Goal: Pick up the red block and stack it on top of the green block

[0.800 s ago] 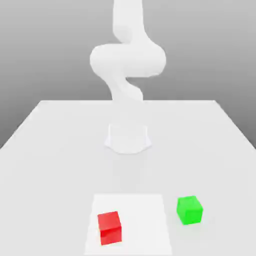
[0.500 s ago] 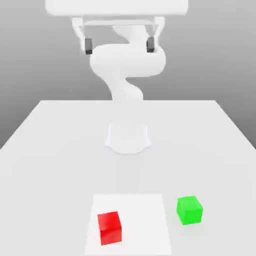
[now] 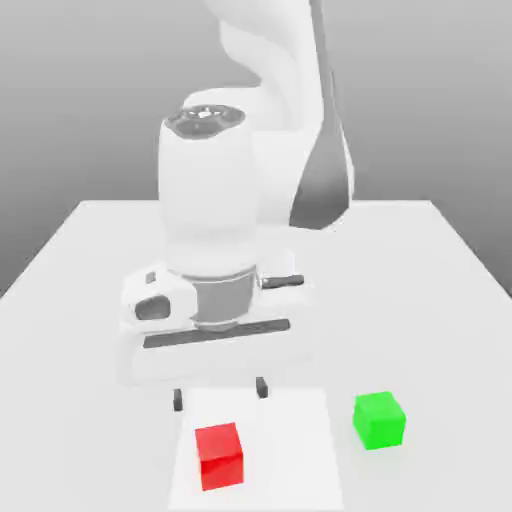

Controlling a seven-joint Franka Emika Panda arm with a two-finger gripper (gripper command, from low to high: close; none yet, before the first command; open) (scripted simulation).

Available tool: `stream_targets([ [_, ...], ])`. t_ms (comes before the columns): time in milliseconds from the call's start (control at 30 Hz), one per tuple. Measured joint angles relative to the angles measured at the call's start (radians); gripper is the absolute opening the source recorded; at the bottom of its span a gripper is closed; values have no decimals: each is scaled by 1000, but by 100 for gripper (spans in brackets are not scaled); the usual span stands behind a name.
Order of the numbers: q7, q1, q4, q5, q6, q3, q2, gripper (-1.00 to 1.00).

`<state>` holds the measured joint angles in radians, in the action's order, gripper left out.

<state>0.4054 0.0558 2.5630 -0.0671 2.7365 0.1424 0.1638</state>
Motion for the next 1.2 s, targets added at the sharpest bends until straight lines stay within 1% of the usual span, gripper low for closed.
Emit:
stream_targets([
  [133,-38,-28,-17,-44,116,-36,145,0],
  [167,-44,-35,-21,-52,138,-46,171,-100],
  [400,-42,-37,-21,-50,138,-47,172,-100],
  [567,2,-18,4,9,7,-16,15,-100],
  [600,25,-3,14,16,-12,-26,-13,-100],
  [667,92,50,39,23,-33,-68,-59,-100],
  [800,244,212,93,37,-65,-154,-145,-100],
  [867,325,301,120,50,-79,-176,-188,-100],
  [967,378,359,133,65,-24,-172,-147,-100],
  [1067,389,344,130,72,74,-159,-47,-100],
  [1100,390,343,129,74,100,-158,-20,100],
  [1200,390,343,129,74,100,-158,-20,100],
])
